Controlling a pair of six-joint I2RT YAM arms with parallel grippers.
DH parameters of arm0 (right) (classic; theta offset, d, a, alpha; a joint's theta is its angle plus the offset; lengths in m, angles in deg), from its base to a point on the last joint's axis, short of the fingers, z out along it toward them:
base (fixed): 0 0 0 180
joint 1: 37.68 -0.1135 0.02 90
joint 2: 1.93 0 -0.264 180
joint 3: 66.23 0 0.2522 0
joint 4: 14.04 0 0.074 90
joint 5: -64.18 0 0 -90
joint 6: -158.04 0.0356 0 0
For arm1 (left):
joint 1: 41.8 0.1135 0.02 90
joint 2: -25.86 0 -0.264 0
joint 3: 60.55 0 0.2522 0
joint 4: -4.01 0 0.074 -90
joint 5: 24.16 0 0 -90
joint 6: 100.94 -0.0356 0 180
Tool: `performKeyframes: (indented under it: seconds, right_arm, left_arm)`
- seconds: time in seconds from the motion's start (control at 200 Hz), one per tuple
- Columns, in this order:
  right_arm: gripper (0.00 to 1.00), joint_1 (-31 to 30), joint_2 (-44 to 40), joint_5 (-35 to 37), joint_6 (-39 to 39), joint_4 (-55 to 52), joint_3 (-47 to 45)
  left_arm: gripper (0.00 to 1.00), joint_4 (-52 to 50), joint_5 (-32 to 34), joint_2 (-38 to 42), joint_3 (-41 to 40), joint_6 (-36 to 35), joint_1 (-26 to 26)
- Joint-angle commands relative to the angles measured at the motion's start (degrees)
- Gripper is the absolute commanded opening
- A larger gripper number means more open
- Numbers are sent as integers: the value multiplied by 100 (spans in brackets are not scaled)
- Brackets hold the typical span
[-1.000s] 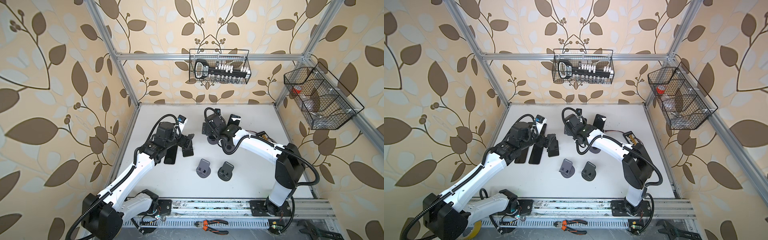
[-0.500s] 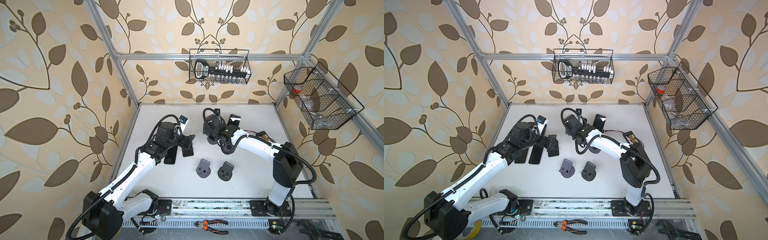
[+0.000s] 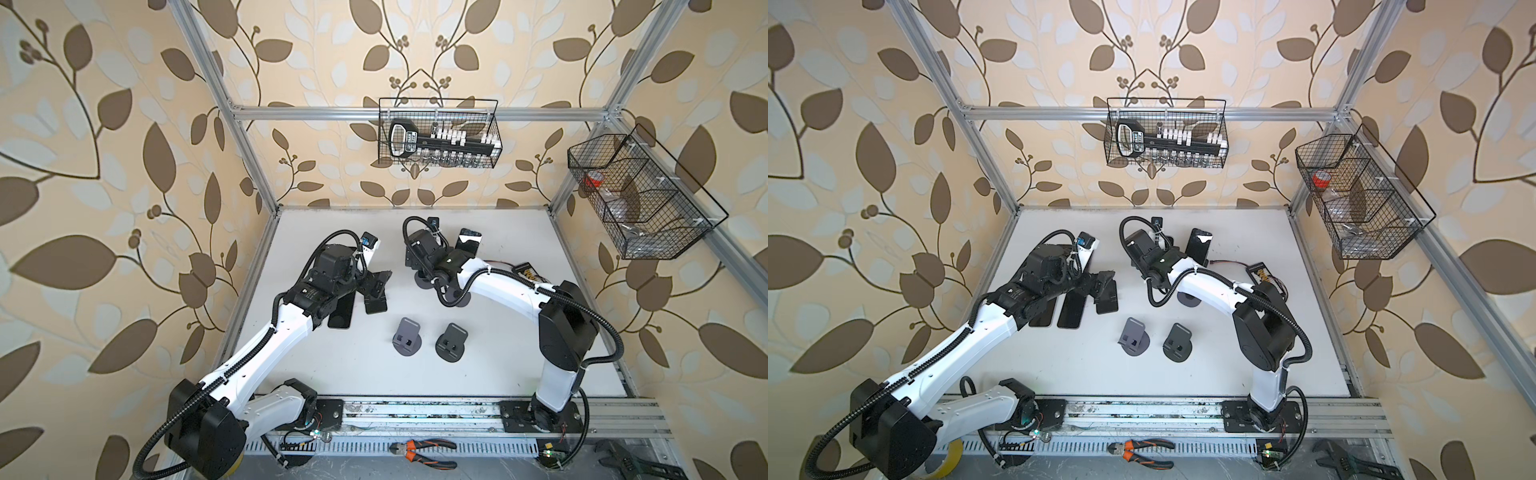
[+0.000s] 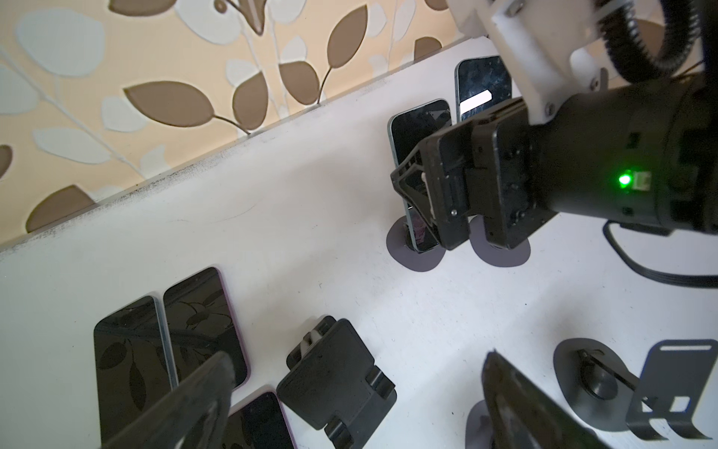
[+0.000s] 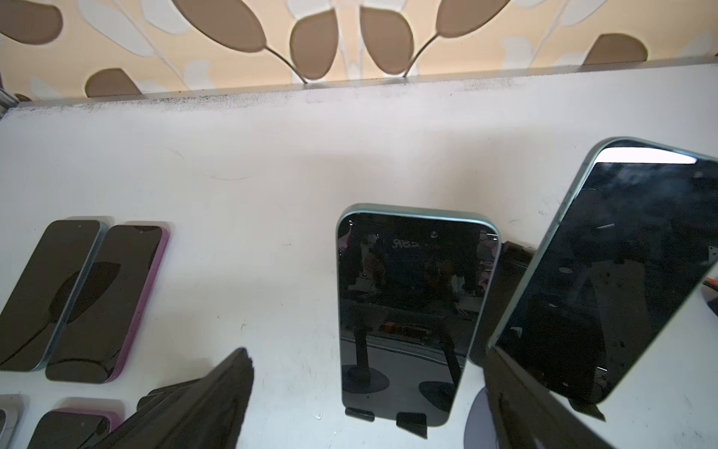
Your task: Remove the phone from the phone stand
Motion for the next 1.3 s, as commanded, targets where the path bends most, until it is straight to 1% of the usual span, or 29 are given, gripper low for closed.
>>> performKeyframes:
  seconds: [0.0,0.33,0.84,0.991,1.256,1.266,1.296]
  right_arm:
    - [94,33,182,208,-101,-8,209]
    - [96,128,349,262,-164,-10,327]
    - [97,257,560,305,-129,-4,333]
    - [97,293,631,253,-103,34,330]
    - [94,293,762,150,-100,122,386]
    - [94,392,769,148,-102,130,384]
    - [93,431,784,145,-103,141,386]
  left_arm:
    - [99,80,-27,-13,67,-142,-61]
    - [99,43,-228,-85,70,-204,-140]
    - [99,-66,-165,-199,136,-252,-253]
    - [99,-89,-154,-208,137,-271,-270]
    - [99,-115,-137,-251,148,-296,-310]
    - [99,-109,-140,-252,154,-296,-314]
    - [99,-114,-133,-252,151,-303,-316]
